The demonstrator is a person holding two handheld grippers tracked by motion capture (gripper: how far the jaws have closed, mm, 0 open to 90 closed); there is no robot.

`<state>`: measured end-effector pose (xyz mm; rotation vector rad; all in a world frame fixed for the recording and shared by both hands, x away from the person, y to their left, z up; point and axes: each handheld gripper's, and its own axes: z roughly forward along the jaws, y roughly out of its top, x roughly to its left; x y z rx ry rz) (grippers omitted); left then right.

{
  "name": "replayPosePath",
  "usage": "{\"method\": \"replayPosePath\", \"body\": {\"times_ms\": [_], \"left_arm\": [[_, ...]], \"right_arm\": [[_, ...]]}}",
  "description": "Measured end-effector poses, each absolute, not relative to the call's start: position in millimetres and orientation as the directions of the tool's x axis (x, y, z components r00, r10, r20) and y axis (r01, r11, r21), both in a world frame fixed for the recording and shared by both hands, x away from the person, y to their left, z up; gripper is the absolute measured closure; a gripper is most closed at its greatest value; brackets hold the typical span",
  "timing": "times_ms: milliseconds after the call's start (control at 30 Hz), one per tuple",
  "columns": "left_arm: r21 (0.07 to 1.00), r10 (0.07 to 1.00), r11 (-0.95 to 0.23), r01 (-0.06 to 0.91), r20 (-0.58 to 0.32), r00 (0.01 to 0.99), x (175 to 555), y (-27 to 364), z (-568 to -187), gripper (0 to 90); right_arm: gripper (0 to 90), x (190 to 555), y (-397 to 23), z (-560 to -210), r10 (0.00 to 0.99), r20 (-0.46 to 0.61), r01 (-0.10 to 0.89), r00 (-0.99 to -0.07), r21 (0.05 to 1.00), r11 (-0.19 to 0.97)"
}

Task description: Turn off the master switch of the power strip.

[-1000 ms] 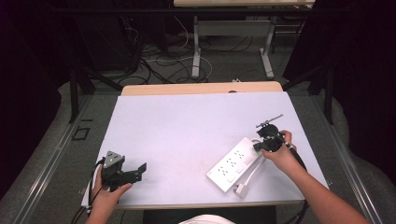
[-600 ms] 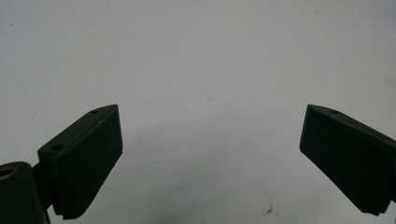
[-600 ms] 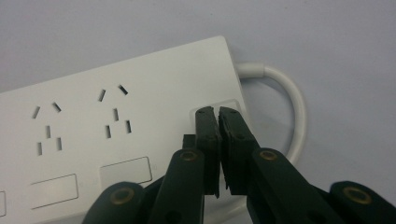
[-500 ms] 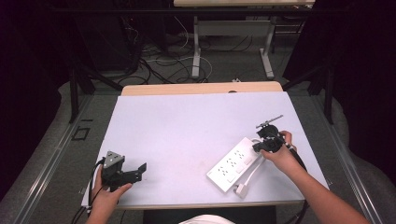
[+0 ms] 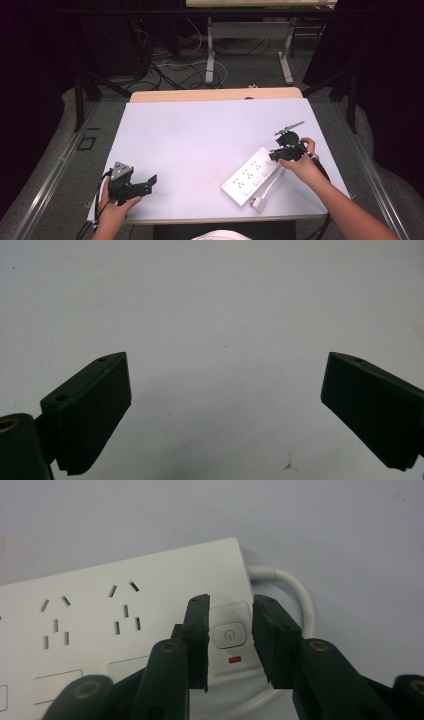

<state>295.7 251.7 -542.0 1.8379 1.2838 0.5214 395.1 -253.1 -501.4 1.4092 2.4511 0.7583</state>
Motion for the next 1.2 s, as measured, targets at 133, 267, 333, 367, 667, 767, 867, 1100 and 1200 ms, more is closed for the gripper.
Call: {"method": "replayPosePath", "body": {"times_ms": [133, 267, 333, 367, 667, 767, 867, 1100, 1200], "left_arm": [[0.805, 0.911, -0.151, 0.574, -0.113, 0.398, 296, 252, -542, 5.9], [0.804, 0.911, -0.149, 0.575, -0.115, 0.397, 296, 251, -542, 5.9], [0.806, 0.911, -0.147, 0.574, -0.115, 0.396, 296, 251, -542, 5.9], [0.805, 0.911, -0.148, 0.574, -0.115, 0.396, 296, 251, -542, 5.9], [0.805, 0.911, -0.147, 0.575, -0.116, 0.395, 296, 251, -542, 5.9], [0.805, 0.911, -0.150, 0.573, -0.113, 0.397, 296, 252, -542, 5.9], [0.806, 0.912, -0.145, 0.574, -0.116, 0.394, 295, 252, -542, 5.9], [0.805, 0.912, -0.142, 0.576, -0.120, 0.392, 295, 251, -541, 5.9], [0.806, 0.912, -0.142, 0.575, -0.120, 0.393, 295, 251, -541, 5.9]], "right_arm": [[65.4, 394, -250, -500, 0.861, 0.068, 0.749, -0.504, 0.531, 0.397], [61.3, 394, -251, -498, 0.849, 0.058, 0.735, -0.525, 0.534, 0.418], [57.0, 394, -251, -497, 0.850, 0.056, 0.736, -0.523, 0.532, 0.418], [55.7, 394, -251, -497, 0.854, 0.064, 0.745, -0.516, 0.527, 0.410], [40.7, 391, -252, -490, 0.841, 0.028, 0.698, -0.541, 0.573, 0.430], [38.3, 390, -252, -487, 0.838, 0.015, 0.686, -0.545, 0.583, 0.435], [38.3, 387, -252, -484, 0.843, 0.028, 0.696, -0.538, 0.579, 0.425], [28.2, 381, -254, -482, 0.835, 0.018, 0.678, -0.550, 0.594, 0.434], [24.3, 379, -253, -481, 0.838, 0.032, 0.680, -0.545, 0.603, 0.418]]}}
